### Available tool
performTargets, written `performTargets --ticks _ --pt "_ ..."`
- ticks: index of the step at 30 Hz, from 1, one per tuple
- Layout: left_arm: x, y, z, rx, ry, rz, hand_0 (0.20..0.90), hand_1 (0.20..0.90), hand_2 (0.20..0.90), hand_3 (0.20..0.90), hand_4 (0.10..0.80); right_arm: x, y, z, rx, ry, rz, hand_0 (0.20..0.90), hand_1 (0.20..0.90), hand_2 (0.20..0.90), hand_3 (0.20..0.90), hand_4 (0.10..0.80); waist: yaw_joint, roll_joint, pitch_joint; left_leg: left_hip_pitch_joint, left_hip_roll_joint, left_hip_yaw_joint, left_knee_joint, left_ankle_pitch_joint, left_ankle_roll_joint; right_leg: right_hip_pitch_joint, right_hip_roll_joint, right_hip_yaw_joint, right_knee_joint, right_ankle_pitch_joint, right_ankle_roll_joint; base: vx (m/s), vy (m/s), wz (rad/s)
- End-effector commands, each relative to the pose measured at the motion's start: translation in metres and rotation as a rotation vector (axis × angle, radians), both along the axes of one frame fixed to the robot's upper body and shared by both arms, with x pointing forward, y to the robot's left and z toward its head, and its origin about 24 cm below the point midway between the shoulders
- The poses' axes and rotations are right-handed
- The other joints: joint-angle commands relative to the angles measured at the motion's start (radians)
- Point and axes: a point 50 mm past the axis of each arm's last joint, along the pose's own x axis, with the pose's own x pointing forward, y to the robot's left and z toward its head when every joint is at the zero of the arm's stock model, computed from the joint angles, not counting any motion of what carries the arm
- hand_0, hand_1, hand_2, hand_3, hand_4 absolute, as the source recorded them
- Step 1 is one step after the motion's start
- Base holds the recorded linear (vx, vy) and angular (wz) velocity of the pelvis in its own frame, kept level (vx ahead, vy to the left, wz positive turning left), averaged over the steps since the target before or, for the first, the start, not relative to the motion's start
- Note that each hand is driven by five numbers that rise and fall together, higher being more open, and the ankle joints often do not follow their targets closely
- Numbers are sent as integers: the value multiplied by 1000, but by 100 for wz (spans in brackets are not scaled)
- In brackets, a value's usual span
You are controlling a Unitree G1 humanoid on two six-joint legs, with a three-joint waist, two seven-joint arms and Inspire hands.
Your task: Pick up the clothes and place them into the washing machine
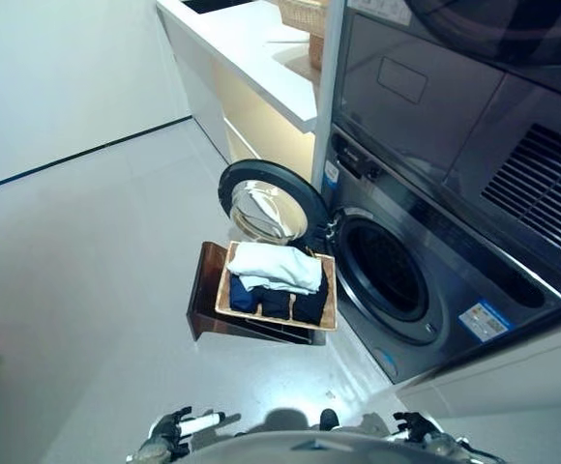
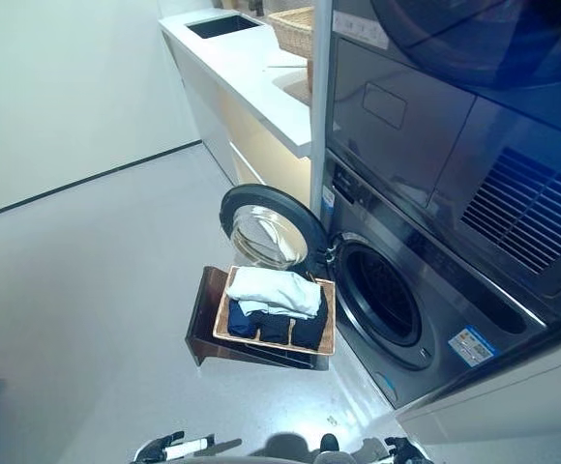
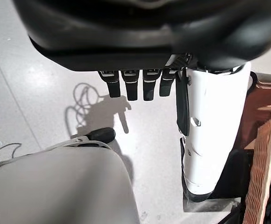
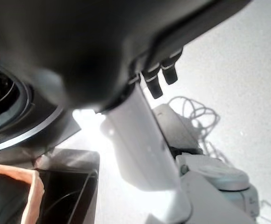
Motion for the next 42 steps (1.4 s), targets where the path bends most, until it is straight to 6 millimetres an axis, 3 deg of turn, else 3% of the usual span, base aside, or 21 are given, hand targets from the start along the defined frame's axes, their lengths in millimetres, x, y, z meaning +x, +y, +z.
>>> performTargets --ticks 1,3,4,7,8,11,13,16,27,34,37,38,39,40,42 --pt "37 3 9 26 -104 -17 900 900 900 900 800 32 14 4 31 -63 34 900 900 900 900 800 0 -77 38 -82 -6 -21 279 60 -18 95 -5 39 -34 -34 10 3 -252 -20" --pt "42 -1 10 18 -123 -3 900 900 900 900 800 32 9 5 20 -71 27 900 900 900 900 800 2 -91 63 -191 -8 -47 428 119 -23 96 -12 26 -34 -33 -5 -33 -140 2" --pt "41 -4 9 4 -122 21 900 900 900 900 800 34 6 6 6 -65 34 900 900 900 900 800 11 -96 68 -260 -78 -88 368 92 -7 85 -22 24 -33 -40 2 -15 -27 7" --pt "34 -7 6 -6 -103 37 900 900 900 900 800 32 4 6 -2 -54 36 900 900 900 900 800 11 -97 59 -259 -90 -86 267 70 3 86 -27 30 -39 -41 9 87 40 4" --pt "29 -10 4 -11 -88 39 900 900 900 900 800 29 1 6 -12 -51 26 900 900 900 900 800 20 -94 56 -310 -113 -110 172 115 3 90 -19 29 -43 -44 10 117 47 0" --pt "25 -11 3 -19 -81 53 900 900 900 900 800 30 1 7 -15 -56 21 900 900 900 900 800 29 -87 54 -333 -131 -133 50 172 -3 103 -4 33 -50 -54 15 140 75 13" --pt "27 -12 4 -21 -88 52 900 900 900 900 800 34 0 8 -14 -75 6 900 900 900 900 800 32 -76 47 -317 -118 -103 -27 198 -3 113 8 39 -55 -75 18 174 131 2" --pt "30 -4 6 4 -93 45 900 900 900 900 800 41 6 9 0 -93 -3 900 900 900 900 800 39 -85 19 -286 -119 -65 -6 164 15 135 -10 37 -19 -123 18 245 162 -33" --pt "49 5 13 46 -157 38 900 900 900 900 800 61 25 11 36 -146 97 900 900 900 900 800 56 -123 -28 -258 -140 -8 -4 112 45 139 -46 35 -30 -113 55 118 84 -12" --pt "58 4 16 57 -175 10 900 900 900 900 800 73 31 15 33 -179 135 900 900 900 900 800 63 -136 -33 -290 -143 43 29 81 42 121 -66 18 -27 -106 76 63 83 -1" --pt "62 7 18 74 -182 -4 900 900 900 900 800 79 33 17 33 -196 145 900 900 900 900 800 73 -146 -29 -294 -146 57 56 52 53 119 -86 22 -6 -80 97 105 114 -5" --pt "67 10 20 86 -198 -17 900 900 900 900 800 80 35 17 38 -200 151 900 900 900 900 800 81 -151 -28 -280 -156 61 41 45 66 110 -96 32 28 -42 117 76 87 -18" --pt "67 10 20 86 -198 -17 900 900 900 900 800 80 35 17 38 -200 151 900 900 900 900 800 82 -151 -31 -282 -154 61 41 46 66 107 -96 33 28 -41 117 154 184 -20" --pt "73 12 23 98 -212 -38 900 900 900 900 800 83 37 18 37 -199 170 900 900 900 900 800 84 -149 -28 -252 -166 59 3 47 82 73 -88 44 109 -6 135 100 134 -16" --pt "80 14 27 115 -231 -57 900 900 900 900 800 86 40 18 33 -194 211 900 900 900 900 800 80 -135 -17 -225 -168 47 -42 63 89 22 -54 67 195 9 141 102 137 -11"
